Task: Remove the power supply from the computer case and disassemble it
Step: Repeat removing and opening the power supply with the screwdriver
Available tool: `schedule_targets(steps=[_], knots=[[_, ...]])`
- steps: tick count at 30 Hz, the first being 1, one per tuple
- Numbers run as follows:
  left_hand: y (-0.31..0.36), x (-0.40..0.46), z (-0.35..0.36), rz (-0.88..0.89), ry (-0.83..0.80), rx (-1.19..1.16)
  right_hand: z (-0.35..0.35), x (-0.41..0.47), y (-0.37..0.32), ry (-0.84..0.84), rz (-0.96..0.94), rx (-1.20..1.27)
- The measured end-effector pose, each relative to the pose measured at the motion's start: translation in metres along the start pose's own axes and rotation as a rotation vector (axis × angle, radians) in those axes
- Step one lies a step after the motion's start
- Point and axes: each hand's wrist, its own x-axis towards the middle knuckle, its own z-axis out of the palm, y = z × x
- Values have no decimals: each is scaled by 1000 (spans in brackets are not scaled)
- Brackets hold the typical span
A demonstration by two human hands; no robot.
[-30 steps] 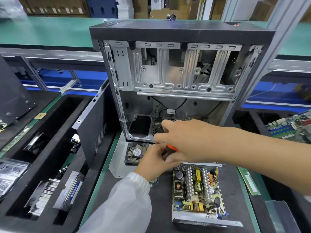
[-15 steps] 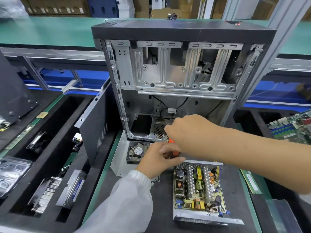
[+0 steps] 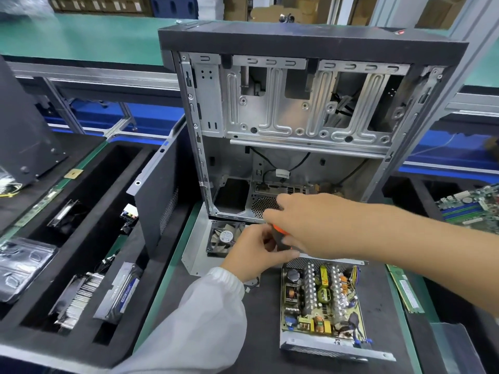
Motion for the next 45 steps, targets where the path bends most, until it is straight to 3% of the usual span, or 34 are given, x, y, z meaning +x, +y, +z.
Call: schedule_targets(steps=[3, 6, 9, 13, 15, 18, 20, 26, 31, 40, 45], knots=[[2, -1, 2, 30, -33, -71, -10, -11, 5, -66, -82, 179], [4, 0, 1, 63, -67, 3, -11, -4, -7, 43, 80, -43], [1, 2, 2, 88, -41, 74, -4, 5, -12, 78, 98, -193], [0, 4, 1, 39, -6, 37, -9, -5, 9, -92, -47, 52], [0, 4, 0, 50, -23, 0, -11, -7, 12, -70, -21, 135], [1, 4, 0, 55, -39, 14, -9, -1, -1, 36, 171, -104], [1, 4, 0, 77, -36, 61, -3, 4, -8, 63, 192, -216], [1, 1, 3, 27, -42, -41, -10, -8, 2, -127, 13, 144], [4, 0, 2, 21, -85, 43, -4, 3, -8, 23, 138, -58], [-3, -5, -21, 37, -69, 185, -10, -14, 9, 157, 136, 190], [-15, -9, -36, -147, 74, 177, -33, -32, 30, 266, 127, 291]])
